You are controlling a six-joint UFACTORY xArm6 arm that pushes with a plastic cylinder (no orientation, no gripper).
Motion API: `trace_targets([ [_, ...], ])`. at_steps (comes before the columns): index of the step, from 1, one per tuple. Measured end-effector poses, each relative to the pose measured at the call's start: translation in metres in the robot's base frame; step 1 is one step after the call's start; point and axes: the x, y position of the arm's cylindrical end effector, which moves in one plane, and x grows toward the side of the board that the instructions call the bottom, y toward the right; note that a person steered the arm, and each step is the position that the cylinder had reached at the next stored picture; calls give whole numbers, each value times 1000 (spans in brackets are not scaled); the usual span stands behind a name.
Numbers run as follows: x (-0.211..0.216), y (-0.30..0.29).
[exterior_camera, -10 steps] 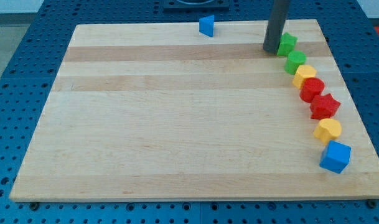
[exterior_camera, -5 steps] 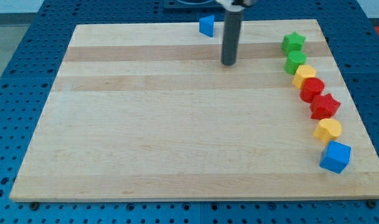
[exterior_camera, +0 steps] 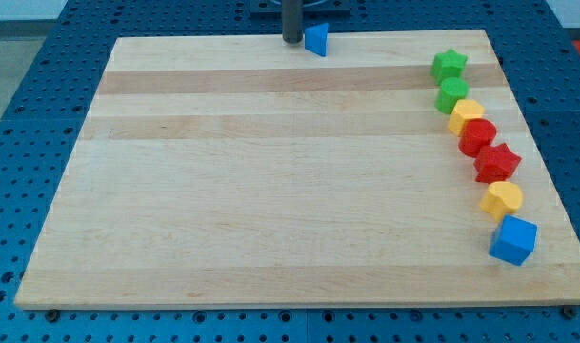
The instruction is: Move the blue triangle to the top of the green star
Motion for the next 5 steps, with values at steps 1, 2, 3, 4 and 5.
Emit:
trace_targets([
  [1, 3, 3],
  [2, 10, 36],
  [3, 11, 93],
  [4, 13, 144],
  [5, 15, 150],
])
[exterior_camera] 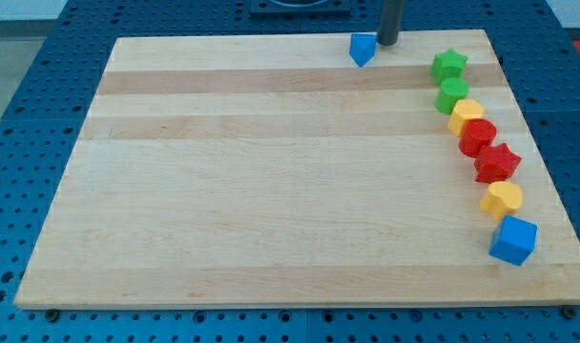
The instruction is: Move the blue triangle to the top of the green star
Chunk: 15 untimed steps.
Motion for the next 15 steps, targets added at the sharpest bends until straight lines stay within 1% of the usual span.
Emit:
trace_targets([
  [1, -7, 0],
  [2, -17, -16],
  [3, -17, -54],
  [4, 4, -82],
  [5, 43, -85],
  [7, 53, -74],
  [9, 15, -35],
  [10, 18, -33],
  [11, 27, -50],
  [12, 11, -57],
  [13, -18, -57],
  [14, -18, -38],
  [15, -10, -26],
])
